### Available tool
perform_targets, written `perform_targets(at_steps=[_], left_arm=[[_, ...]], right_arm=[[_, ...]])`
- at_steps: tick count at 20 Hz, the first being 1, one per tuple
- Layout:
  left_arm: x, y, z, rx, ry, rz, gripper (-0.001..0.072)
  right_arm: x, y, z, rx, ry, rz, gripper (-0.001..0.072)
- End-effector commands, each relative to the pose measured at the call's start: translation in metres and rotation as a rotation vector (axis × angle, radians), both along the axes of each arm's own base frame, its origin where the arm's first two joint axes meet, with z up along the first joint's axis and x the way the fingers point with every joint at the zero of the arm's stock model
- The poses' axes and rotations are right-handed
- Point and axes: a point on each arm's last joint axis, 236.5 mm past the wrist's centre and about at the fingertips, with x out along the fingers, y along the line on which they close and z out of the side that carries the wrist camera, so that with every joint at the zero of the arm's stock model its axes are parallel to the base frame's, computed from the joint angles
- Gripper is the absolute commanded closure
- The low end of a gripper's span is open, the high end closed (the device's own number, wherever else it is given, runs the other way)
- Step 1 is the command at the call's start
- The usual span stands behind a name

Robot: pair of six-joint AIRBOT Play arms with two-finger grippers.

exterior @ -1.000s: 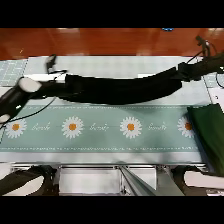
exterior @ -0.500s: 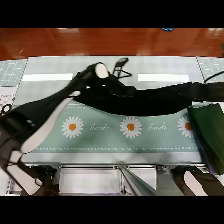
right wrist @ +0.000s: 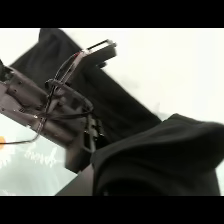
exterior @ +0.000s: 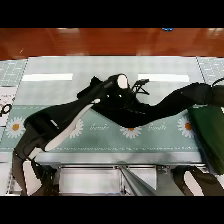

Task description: Fold the shirts.

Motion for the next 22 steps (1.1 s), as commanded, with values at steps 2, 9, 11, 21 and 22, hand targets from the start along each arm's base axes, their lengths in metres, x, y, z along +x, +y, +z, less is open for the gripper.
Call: perform_targets(at_steps=[2,9,11,21,22], left_arm=[[0.060,0.079,0.065,-0.068,-0.036,0.079,0.0691],[0.105,0.310,0.148,-0.074,-0.352,0.634,0.0691],[0.071,0.360,0.139,-0.044,-0.376,0.754,0.0691],[0.011,0.402,0.149,-0.033,-0.487,0.913,0.0690],[0.011,0.401,0.149,-0.039,-0.483,0.914,0.0690]], right_arm=[[0.026,0.025,0.016,0.132,-0.059,0.002,0.0689],[0.106,0.186,-0.011,0.327,-0.025,0.225,0.0689],[0.124,0.229,-0.036,0.337,0.032,0.288,0.0689],[0.181,0.310,-0.131,0.401,0.186,0.323,0.0689],[0.181,0.313,-0.133,0.403,0.192,0.323,0.0689]])
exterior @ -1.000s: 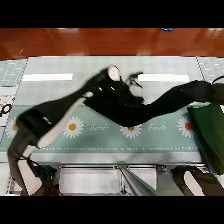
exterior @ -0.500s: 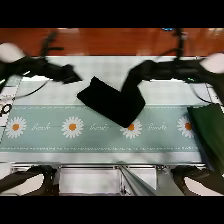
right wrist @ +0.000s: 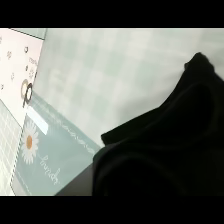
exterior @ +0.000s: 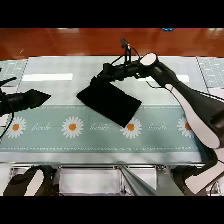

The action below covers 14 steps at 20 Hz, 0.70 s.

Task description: Fold the shirts.

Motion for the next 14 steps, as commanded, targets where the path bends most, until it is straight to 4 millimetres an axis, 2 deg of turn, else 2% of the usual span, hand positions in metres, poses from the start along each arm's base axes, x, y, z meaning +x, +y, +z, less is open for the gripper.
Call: perform_targets(at_steps=[1,2,3,4,6,8,10,11,13,14], left_arm=[[-0.004,0.003,-0.001,-0.004,-0.008,0.017,0.0690],[-0.003,0.003,-0.002,-0.005,-0.005,0.018,0.0690],[-0.002,0.003,-0.004,-0.007,0.002,0.019,0.0690],[-0.001,0.004,-0.007,-0.009,0.009,0.021,0.0690],[0.009,0.010,-0.010,-0.007,0.004,0.050,0.0690],[0.025,0.023,-0.005,0.005,-0.040,0.107,0.0690],[0.039,0.033,0.021,0.006,-0.106,0.141,0.0690],[0.044,0.037,0.041,-0.012,-0.145,0.163,0.0690],[0.051,0.046,0.088,-0.027,-0.249,0.195,0.0690],[0.052,0.051,0.109,-0.015,-0.295,0.207,0.0690]], right_arm=[[0.006,0.017,-0.017,0.018,0.032,0.002,0.0689],[0.004,0.021,-0.020,0.020,0.044,0.004,0.0683],[0.000,0.025,-0.021,0.019,0.050,0.014,0.0527],[-0.008,0.029,-0.020,0.020,0.056,0.036,0.0338],[-0.026,0.030,-0.016,0.020,0.086,0.108,0.0339],[-0.034,0.006,-0.008,0.000,0.148,0.134,0.0339],[-0.040,-0.037,0.019,-0.018,0.177,0.165,0.0339],[-0.042,-0.069,0.036,-0.060,0.169,0.162,0.0339],[-0.043,-0.144,0.066,-0.220,0.097,0.091,0.0339],[-0.046,-0.192,0.079,-0.347,0.047,0.025,0.0338]])
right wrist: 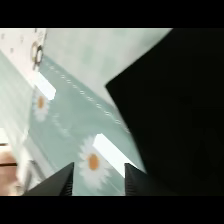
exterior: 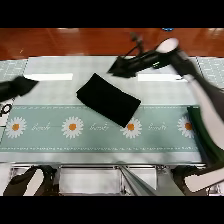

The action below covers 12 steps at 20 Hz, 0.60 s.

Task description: Fold the shirts.

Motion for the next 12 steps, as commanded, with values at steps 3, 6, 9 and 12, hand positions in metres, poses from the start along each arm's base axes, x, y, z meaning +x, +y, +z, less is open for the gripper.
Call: perform_targets(at_steps=[3,6,9,12], left_arm=[[-0.003,0.003,0.074,-0.025,-0.156,0.041,0.0690],[-0.020,-0.023,0.052,-0.045,-0.091,-0.043,0.0690],[-0.021,-0.025,0.030,-0.065,-0.040,-0.045,0.0690],[-0.024,-0.026,0.007,-0.083,0.013,-0.044,0.0690]], right_arm=[[-0.046,-0.221,0.021,-0.560,-0.108,-0.395,0.0338],[-0.087,-0.232,-0.058,-0.487,-0.068,-0.622,0.0334],[-0.127,-0.193,-0.143,-0.299,0.152,-0.649,0.0296],[-0.126,-0.174,-0.175,-0.242,0.219,-0.595,0.0297]])
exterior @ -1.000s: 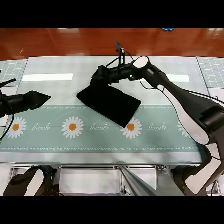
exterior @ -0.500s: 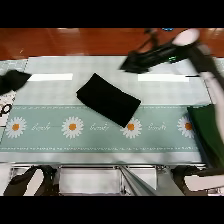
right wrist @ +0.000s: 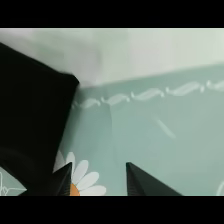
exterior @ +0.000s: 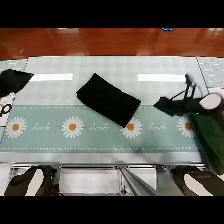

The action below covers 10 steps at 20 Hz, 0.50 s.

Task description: Fold the shirts.

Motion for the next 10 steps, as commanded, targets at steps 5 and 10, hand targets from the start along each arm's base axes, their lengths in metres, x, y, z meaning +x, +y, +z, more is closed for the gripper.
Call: perform_targets(at_steps=[5,10], left_arm=[[-0.014,-0.007,-0.067,-0.056,0.155,-0.009,0.0690],[-0.020,-0.009,-0.087,-0.073,0.202,-0.009,0.0690]], right_arm=[[-0.008,0.081,-0.056,0.316,0.168,0.075,0.0297],[0.011,0.131,-0.064,0.308,0.200,0.202,0.0302]])
